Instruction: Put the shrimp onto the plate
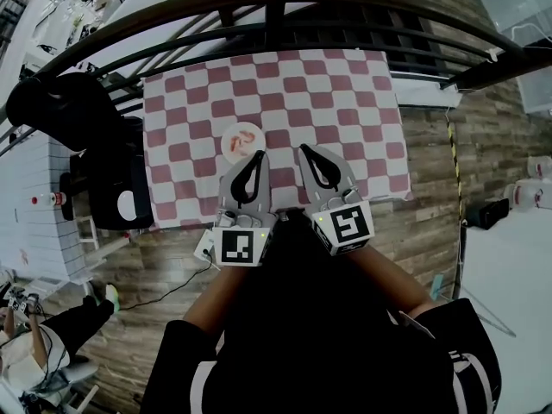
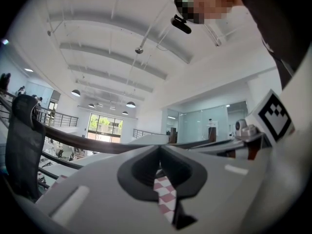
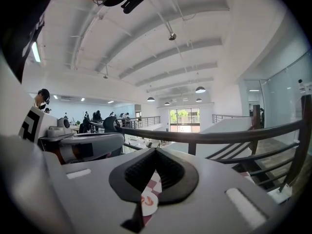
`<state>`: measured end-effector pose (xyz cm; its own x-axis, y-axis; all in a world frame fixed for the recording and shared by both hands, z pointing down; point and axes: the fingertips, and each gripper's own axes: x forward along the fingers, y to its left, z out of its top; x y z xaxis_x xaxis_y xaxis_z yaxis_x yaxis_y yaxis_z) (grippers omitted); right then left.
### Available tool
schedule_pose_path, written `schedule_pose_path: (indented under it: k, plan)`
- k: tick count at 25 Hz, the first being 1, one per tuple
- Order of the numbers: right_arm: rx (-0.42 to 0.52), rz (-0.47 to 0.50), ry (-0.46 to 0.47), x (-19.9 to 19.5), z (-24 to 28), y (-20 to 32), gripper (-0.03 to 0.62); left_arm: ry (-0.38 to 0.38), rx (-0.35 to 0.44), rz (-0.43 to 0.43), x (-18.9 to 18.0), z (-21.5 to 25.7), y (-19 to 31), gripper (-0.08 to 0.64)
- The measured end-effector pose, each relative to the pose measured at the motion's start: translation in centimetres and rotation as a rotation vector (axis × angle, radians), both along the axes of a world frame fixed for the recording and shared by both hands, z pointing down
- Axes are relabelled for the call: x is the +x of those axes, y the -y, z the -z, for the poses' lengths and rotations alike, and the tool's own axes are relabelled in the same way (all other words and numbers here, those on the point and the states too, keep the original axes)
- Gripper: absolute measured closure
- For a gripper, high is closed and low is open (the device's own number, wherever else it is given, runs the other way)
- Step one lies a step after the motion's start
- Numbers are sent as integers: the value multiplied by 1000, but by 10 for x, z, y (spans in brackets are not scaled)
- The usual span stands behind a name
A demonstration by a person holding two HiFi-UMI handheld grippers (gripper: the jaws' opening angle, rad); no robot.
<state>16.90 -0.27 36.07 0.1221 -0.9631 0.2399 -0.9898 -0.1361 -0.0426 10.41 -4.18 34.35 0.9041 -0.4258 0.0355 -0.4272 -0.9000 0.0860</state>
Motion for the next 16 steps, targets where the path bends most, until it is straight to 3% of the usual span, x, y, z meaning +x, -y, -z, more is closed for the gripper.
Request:
schedule_pose_path:
  k: [16]
  plan:
    - [25, 28, -56, -49, 6, -9, 595, -18, 43, 8, -44, 10, -12, 551]
